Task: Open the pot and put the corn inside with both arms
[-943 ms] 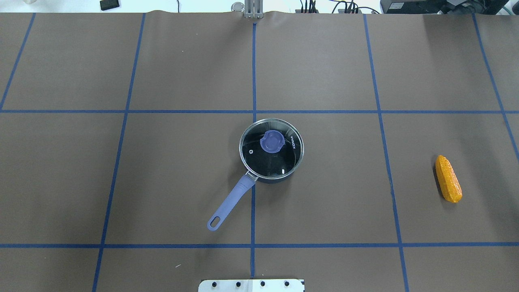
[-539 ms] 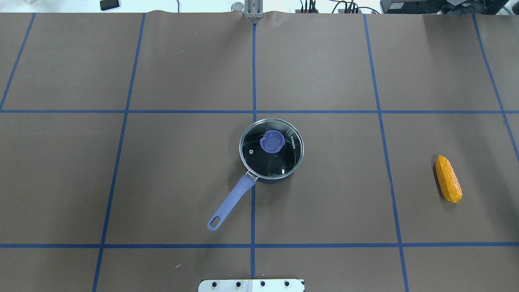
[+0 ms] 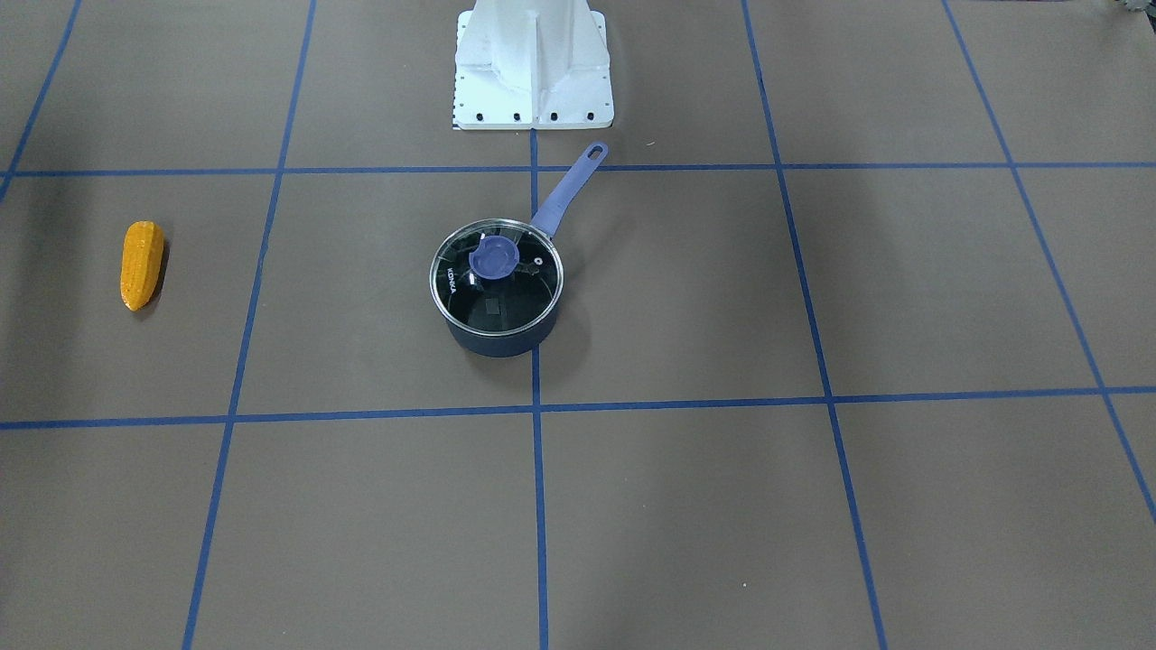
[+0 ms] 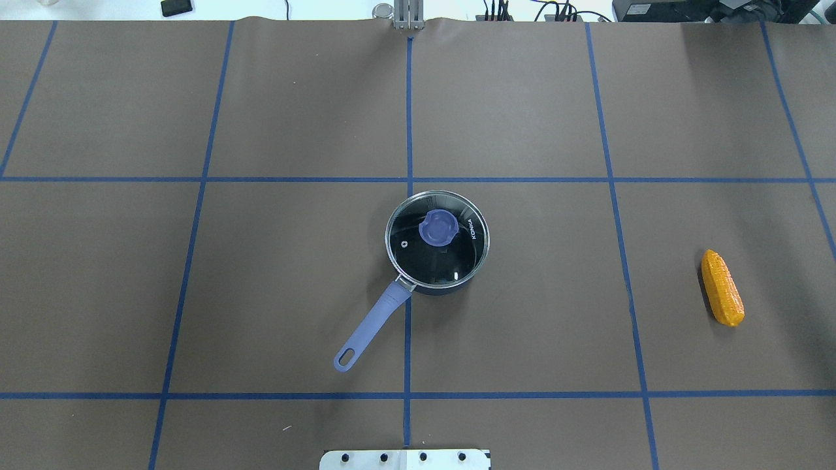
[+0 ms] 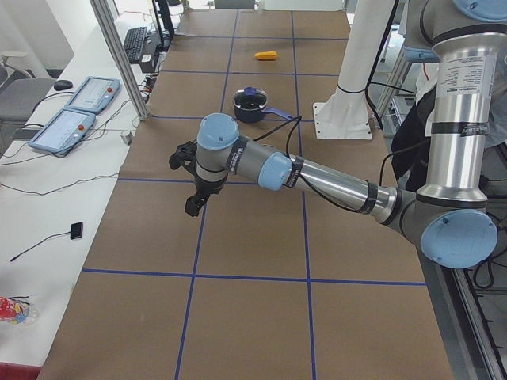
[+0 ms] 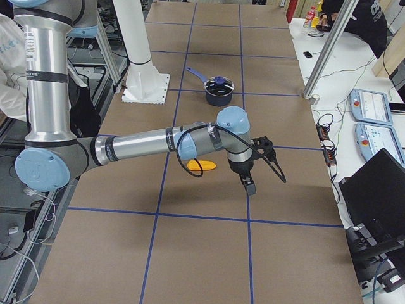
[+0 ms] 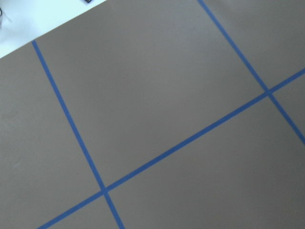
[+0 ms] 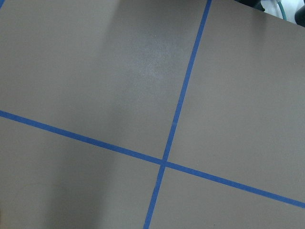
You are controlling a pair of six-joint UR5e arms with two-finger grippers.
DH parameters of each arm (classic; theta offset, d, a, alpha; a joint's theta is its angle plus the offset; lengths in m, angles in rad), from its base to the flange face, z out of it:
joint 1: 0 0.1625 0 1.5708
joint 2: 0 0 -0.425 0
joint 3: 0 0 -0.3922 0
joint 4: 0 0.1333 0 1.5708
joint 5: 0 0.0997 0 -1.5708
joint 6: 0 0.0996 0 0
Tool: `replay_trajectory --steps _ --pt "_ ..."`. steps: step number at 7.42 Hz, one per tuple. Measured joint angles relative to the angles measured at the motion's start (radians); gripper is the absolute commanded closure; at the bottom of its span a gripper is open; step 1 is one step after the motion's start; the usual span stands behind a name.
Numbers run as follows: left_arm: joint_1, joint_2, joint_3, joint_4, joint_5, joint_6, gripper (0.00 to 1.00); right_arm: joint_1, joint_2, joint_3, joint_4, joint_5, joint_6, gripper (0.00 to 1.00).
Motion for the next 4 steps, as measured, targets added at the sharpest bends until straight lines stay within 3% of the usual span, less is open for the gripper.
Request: replay_trajectory --steps 2,4 --pt "0.121 -0.059 -0.059 -0.007 0.029 -0.303 0.0 -0.007 0.001 0.001 0.002 0.014 0.033 0.0" --pt "0.323 -0.148 -0.143 0.041 0.147 -0.645 0.0 -0.008 0.0 0.001 0.002 0.028 0.039 0.0"
